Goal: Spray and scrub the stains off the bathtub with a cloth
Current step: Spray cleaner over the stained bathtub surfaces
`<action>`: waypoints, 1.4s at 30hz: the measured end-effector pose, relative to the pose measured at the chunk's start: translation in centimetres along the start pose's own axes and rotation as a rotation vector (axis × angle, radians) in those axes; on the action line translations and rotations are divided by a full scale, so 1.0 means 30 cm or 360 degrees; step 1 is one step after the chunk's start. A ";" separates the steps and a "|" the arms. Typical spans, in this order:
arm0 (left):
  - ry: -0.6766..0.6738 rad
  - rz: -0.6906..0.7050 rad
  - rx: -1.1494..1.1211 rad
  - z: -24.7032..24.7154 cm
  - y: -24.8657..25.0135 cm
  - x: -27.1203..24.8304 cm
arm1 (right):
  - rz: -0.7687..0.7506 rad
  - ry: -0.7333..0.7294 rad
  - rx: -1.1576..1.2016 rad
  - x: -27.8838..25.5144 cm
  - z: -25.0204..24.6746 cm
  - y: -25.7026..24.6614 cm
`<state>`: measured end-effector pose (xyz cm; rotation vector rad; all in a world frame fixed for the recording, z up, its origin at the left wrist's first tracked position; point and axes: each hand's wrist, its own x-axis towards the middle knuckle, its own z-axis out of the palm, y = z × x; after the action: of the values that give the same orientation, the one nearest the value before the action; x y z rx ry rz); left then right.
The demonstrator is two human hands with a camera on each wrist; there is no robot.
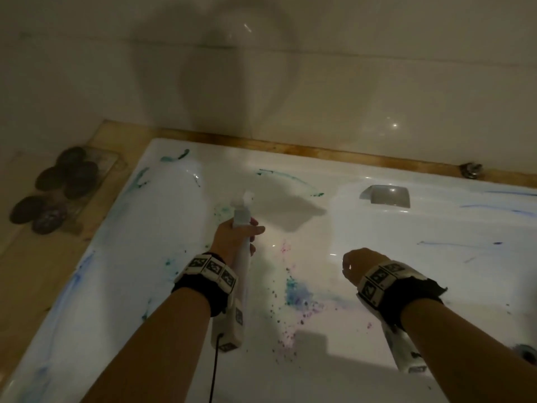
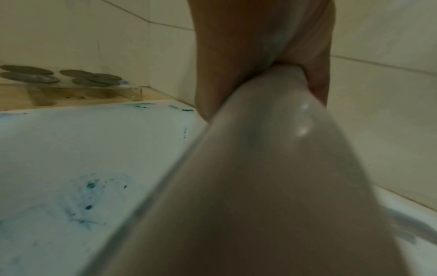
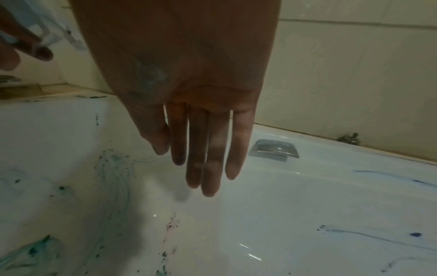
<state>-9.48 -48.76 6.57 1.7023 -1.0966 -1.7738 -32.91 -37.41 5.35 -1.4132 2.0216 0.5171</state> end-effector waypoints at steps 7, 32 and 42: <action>0.0022 -0.0169 -0.0032 -0.125 -0.116 0.087 | -0.0160 0.0046 -0.0031 0.158 0.026 -0.149; 0.0554 -0.0315 -0.0162 -0.353 -0.378 0.129 | -0.0225 -0.0208 -0.0044 0.182 0.248 -0.372; 0.0636 -0.0440 -0.0156 -0.392 -0.453 0.044 | -0.0312 -0.0227 -0.0089 0.156 0.270 -0.440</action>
<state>4.48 -44.59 -4.01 2.1058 -0.6179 -1.5091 -19.61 -40.29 -3.41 -1.5427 1.7478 0.5748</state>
